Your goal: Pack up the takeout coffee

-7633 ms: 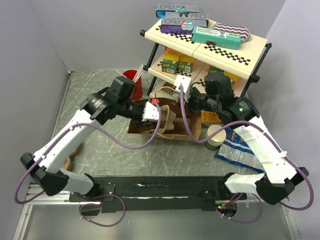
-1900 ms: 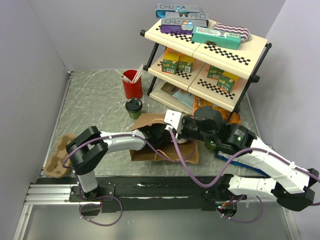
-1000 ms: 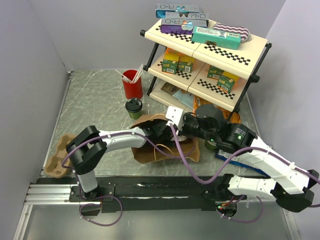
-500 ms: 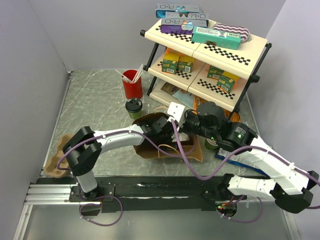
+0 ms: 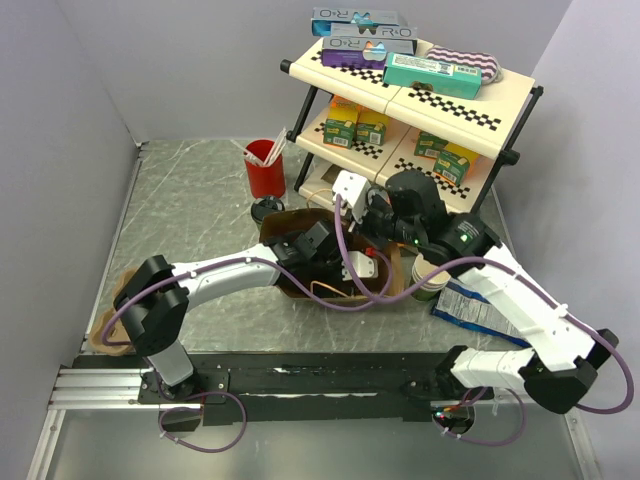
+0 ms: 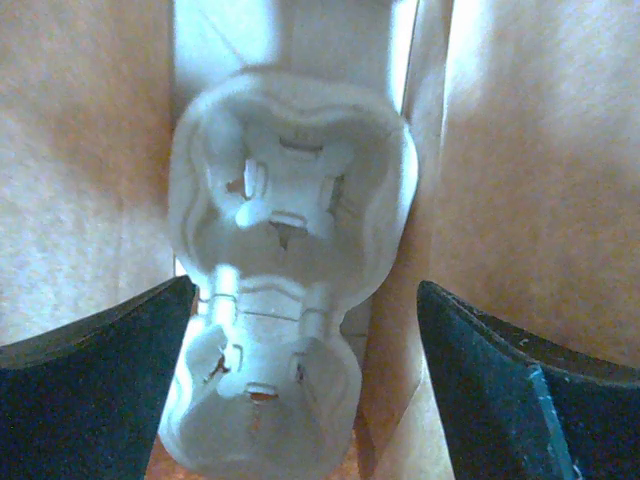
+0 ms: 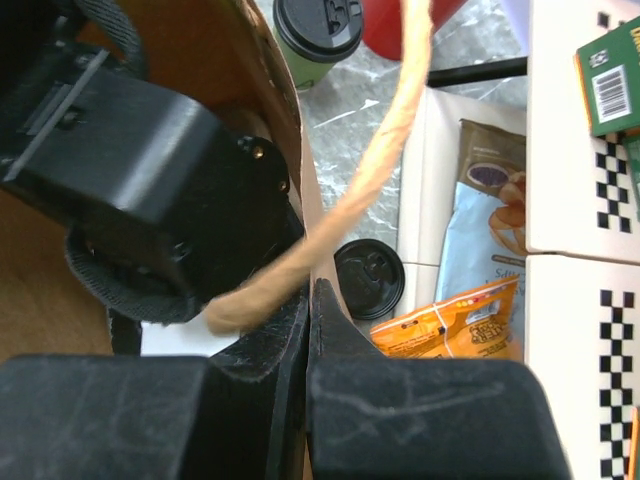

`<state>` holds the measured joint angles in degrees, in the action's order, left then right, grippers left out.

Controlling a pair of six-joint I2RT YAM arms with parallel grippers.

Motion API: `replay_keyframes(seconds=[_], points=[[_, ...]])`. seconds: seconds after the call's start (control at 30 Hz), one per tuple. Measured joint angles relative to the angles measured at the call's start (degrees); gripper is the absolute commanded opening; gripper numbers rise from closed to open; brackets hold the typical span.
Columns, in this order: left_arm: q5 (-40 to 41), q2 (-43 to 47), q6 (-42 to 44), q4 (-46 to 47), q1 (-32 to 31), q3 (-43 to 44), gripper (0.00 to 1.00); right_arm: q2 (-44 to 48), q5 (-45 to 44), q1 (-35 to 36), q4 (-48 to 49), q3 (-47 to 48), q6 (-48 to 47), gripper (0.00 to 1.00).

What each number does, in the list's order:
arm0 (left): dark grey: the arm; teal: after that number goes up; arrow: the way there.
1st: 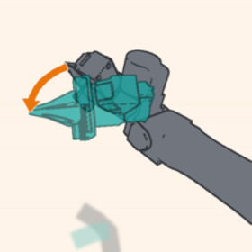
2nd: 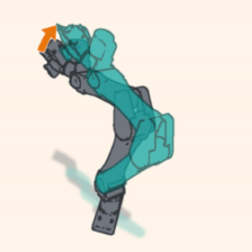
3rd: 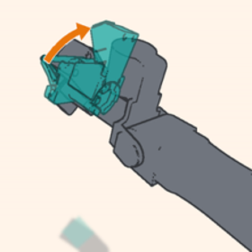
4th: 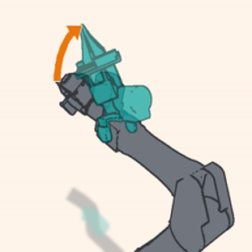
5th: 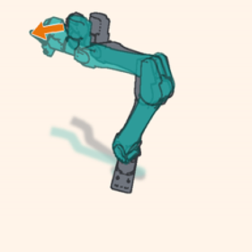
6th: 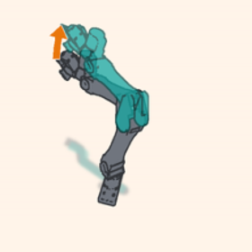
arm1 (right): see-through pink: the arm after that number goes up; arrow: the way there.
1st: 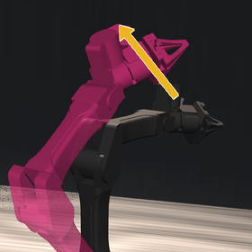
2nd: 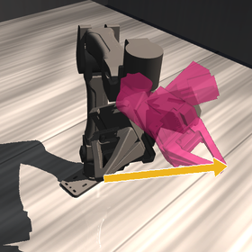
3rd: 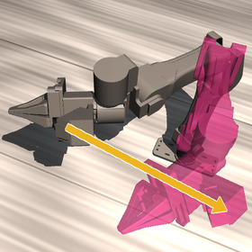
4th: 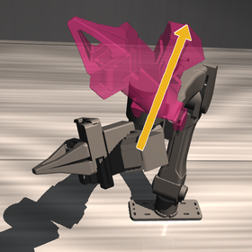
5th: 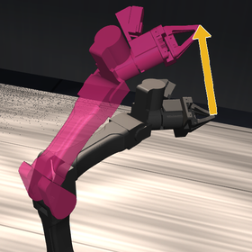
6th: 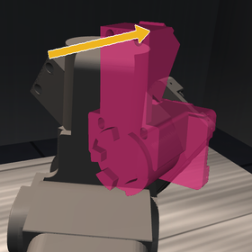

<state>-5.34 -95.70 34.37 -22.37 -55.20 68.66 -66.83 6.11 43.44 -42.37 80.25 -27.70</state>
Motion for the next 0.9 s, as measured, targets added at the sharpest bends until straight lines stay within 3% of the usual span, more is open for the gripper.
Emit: replay_keyframes(seconds=[0.53, 0.9], points=[[-8.28, 5.27, -2.6, 0.68, 1.49, 0.94, 0.99, -5.44, 3.69, -4.44, -5.77, 5.66, 0.04, 0.0], [-12.63, 5.77, -5.31, -2.56, 2.19, 6.71, 0.99, -8.39, 6.75, -8.44, -7.96, 9.84, 1.81, 0.0]])
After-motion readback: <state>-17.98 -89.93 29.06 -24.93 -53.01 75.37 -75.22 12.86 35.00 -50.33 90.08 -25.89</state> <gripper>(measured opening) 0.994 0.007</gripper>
